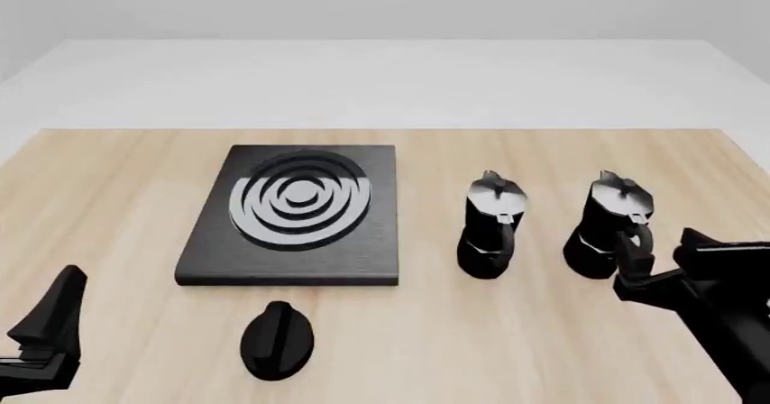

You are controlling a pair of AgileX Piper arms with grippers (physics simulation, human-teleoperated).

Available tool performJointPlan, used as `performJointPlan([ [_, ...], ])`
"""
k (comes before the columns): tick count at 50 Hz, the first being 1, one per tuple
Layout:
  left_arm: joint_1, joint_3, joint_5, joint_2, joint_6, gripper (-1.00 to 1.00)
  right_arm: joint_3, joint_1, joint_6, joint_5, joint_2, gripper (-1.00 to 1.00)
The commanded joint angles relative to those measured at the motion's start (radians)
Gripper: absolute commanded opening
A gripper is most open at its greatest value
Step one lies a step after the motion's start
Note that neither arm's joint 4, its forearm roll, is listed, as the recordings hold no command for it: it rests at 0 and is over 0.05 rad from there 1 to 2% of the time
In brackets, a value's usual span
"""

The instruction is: Put the right moka pot on the stove.

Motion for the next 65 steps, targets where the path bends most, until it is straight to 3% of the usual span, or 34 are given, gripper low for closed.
performJointPlan([
  [1, 0.000, 0.000, 0.000, 0.000, 0.000, 1.00, -0.019, -0.004, 0.009, -0.019, 0.047, 1.00],
  [5, 0.000, 0.000, 0.000, 0.001, 0.000, 1.00, -0.039, 0.000, 0.006, 0.015, 0.035, 1.00],
  [14, 0.000, 0.000, 0.000, 0.000, 0.000, 1.00, -0.069, 0.008, 0.019, 0.011, 0.076, 1.00],
  [29, 0.000, 0.000, 0.000, 0.000, 0.000, 1.00, -0.121, 0.000, -0.004, 0.002, 0.153, 1.00],
  [56, 0.000, 0.000, 0.000, 0.000, 0.000, 1.00, -0.100, -0.025, 0.007, -0.165, 0.350, 1.00],
  [65, 0.000, 0.000, 0.000, 0.001, 0.000, 1.00, -0.123, -0.024, 0.003, -0.142, 0.348, 1.00],
])
